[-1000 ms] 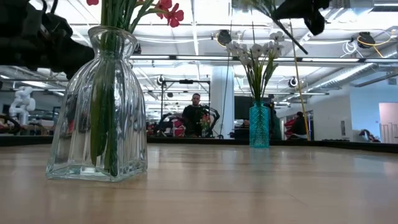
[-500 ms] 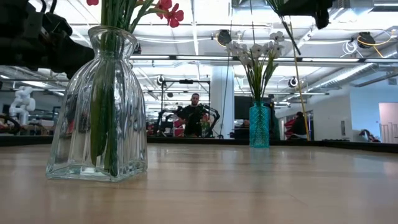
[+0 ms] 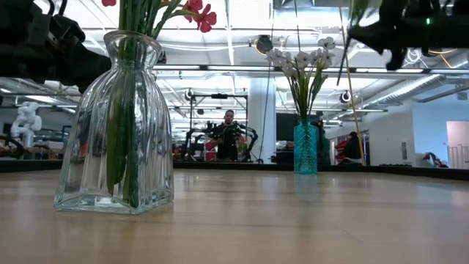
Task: Sort flowers into vase by color
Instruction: Put the white flowers into the blue vase
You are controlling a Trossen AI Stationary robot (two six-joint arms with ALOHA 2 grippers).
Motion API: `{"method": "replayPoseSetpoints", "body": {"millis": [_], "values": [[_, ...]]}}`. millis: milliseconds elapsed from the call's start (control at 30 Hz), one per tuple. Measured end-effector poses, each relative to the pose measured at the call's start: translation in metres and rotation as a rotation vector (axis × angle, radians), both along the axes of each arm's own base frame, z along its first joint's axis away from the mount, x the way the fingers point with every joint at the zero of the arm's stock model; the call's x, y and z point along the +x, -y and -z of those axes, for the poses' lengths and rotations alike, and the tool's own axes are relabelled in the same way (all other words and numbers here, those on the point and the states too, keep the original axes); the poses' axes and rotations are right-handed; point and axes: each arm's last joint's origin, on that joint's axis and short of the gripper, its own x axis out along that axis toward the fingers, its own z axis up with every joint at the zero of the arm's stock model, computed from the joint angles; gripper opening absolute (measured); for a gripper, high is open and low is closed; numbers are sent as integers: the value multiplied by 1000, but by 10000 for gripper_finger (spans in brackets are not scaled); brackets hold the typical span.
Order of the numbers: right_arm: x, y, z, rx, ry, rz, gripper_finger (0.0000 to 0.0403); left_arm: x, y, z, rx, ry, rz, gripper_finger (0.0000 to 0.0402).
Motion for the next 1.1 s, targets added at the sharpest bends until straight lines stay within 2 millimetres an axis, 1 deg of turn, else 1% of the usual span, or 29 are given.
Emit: {"method": "replayPoseSetpoints", "body": {"millis": [167,233,267,400,600,700,833,967,1100], "values": [[-9,8,28,17,33,141,0,0,0,0,0,0,0,106],[-12,12,36,29,19,203,0,0,0,0,0,-1,0,106],[-12,14,36,36,10,229,0,0,0,0,0,-1,0,106],[-14,24,35,31,37,275,0,0,0,0,0,-1,0,106],[-14,34,35,36,75,204,0,0,0,0,0,-1,1,106],[-13,36,37,36,64,161,0,0,0,0,0,0,1,106],[-11,37,36,12,65,151,0,0,0,0,0,0,1,106],[-7,39,27,-30,63,150,0,0,0,0,0,0,0,106],[2,43,15,-44,38,160,0,0,0,0,0,1,0,106]]}}
